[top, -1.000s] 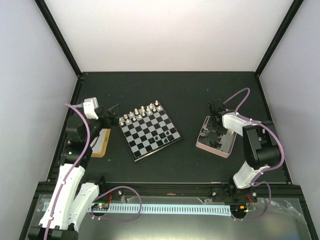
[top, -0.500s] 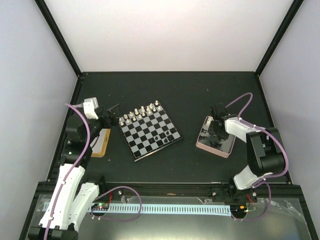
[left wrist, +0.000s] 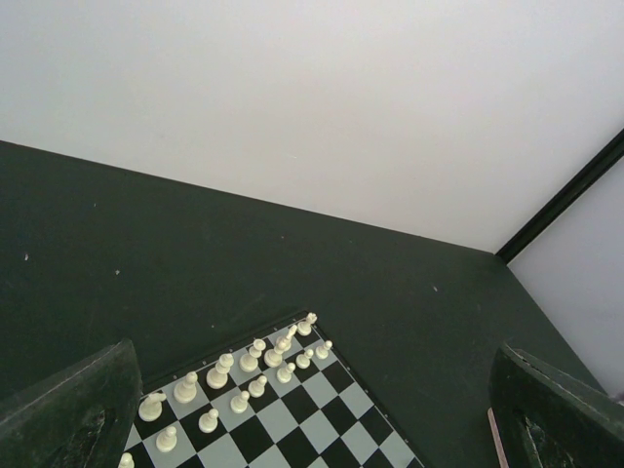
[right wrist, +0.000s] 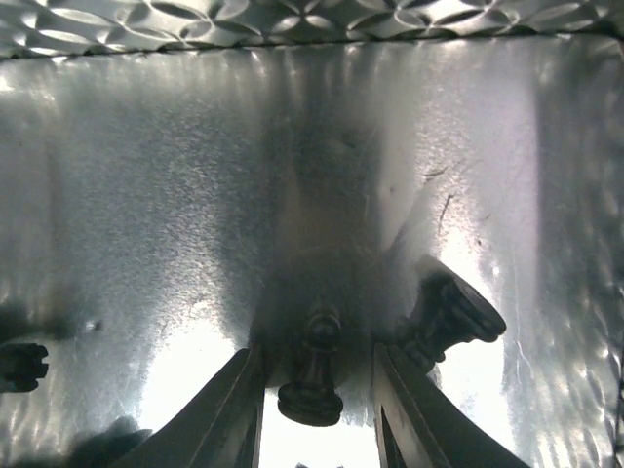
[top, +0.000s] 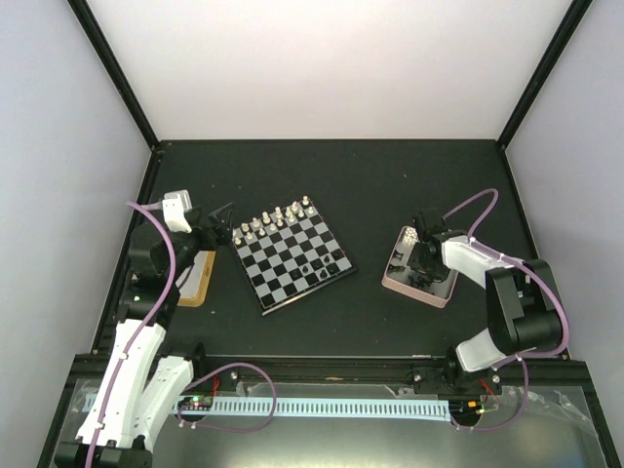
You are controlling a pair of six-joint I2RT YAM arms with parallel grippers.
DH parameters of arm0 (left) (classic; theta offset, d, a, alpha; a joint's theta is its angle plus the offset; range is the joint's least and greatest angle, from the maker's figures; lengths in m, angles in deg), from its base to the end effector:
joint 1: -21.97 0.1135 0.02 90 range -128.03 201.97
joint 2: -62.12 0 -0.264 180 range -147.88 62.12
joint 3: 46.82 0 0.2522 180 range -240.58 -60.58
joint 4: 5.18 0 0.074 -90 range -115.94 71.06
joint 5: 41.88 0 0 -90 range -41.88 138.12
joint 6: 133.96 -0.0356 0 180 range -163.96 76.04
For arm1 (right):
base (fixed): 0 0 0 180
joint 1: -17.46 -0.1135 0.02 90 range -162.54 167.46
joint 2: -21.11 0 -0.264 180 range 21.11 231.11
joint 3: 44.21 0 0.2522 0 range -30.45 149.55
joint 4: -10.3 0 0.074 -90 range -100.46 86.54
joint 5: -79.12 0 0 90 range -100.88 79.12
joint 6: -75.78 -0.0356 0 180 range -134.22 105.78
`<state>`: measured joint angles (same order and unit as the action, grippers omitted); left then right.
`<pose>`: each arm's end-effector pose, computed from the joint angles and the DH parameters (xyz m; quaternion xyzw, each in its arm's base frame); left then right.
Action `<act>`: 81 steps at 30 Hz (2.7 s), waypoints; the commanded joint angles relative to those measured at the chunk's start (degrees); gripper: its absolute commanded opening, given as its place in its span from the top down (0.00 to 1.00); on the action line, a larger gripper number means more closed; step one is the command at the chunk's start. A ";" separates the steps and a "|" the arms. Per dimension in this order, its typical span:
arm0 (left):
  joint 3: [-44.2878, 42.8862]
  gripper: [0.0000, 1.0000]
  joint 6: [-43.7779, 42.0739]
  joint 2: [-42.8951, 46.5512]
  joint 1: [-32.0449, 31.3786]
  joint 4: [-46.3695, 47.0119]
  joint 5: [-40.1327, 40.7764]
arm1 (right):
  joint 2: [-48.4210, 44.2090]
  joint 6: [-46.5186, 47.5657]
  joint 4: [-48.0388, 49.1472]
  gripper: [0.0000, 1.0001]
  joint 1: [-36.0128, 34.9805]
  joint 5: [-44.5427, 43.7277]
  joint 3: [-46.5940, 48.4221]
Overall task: Set up the chess pieces on the board
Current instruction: Pick up the chess piece from the storage box, then place the chess piece on the chessboard.
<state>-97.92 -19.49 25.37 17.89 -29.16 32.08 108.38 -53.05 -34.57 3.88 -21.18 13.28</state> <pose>0.1584 -0.0212 0.3159 -0.0453 0.7605 -0.2608 0.5929 0.2495 0.0537 0.1468 0.2274 0.9606 -0.0211 0.1586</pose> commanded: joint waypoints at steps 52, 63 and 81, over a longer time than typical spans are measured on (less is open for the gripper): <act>-6.87 0.40 18.44 -18.33 -17.50 -2.89 -44.83 | -13.26 24.72 36.11 0.85 -32.01 55.97 7.65; -5.54 0.80 18.47 -17.72 -18.32 -3.20 -44.52 | -12.08 25.26 36.13 0.85 -32.25 57.74 8.66; -8.32 0.98 5.90 -15.36 -19.05 -19.31 -13.79 | -17.01 21.04 30.93 0.29 -31.12 38.86 0.74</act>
<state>-103.52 -7.19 8.54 -0.62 -38.52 0.39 95.48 -30.01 -2.53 -27.77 26.95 17.96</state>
